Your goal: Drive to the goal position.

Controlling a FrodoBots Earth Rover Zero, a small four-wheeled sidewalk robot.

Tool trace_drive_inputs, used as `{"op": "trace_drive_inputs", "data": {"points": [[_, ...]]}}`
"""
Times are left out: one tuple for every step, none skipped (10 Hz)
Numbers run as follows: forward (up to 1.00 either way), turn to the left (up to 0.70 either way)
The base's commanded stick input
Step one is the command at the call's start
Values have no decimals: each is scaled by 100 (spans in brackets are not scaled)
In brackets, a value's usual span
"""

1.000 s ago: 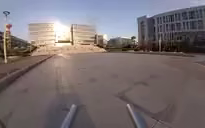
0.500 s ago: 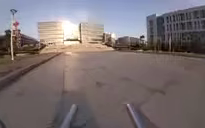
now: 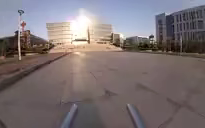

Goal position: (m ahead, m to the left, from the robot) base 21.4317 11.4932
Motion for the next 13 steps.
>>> {"op": "trace_drive_inputs", "data": {"points": [[70,9],[70,0],[70,0],[70,0],[70,0],[70,0],[70,0],[70,0],[70,0],[70,0],[70,0],[70,0],[70,12]]}}
